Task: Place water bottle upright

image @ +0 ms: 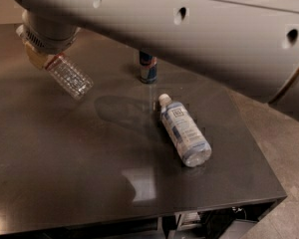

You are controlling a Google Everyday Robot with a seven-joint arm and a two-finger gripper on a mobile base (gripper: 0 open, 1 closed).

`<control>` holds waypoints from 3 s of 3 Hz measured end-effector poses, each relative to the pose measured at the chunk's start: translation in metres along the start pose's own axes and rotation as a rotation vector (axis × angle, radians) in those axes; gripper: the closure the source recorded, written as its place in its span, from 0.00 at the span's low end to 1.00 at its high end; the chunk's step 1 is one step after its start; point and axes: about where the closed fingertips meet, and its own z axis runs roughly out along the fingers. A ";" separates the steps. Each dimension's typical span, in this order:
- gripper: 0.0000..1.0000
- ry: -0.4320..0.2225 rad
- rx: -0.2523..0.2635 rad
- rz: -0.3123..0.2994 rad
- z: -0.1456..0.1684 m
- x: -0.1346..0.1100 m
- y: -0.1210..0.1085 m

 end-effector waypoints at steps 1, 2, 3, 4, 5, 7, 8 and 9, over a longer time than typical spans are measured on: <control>1.00 -0.041 -0.032 0.012 0.003 -0.001 -0.004; 1.00 -0.125 -0.093 0.043 0.013 -0.002 -0.014; 1.00 -0.247 -0.147 0.061 0.018 -0.001 -0.015; 1.00 -0.397 -0.174 0.099 0.015 -0.004 -0.016; 1.00 -0.524 -0.180 0.162 0.014 -0.003 -0.025; 1.00 -0.672 -0.179 0.101 0.011 0.018 -0.027; 1.00 -0.709 -0.213 0.086 0.007 0.022 -0.009; 1.00 -0.740 -0.243 0.087 0.003 0.022 0.005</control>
Offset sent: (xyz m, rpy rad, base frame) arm 0.0351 0.0033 -0.0061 0.2982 0.0364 0.1178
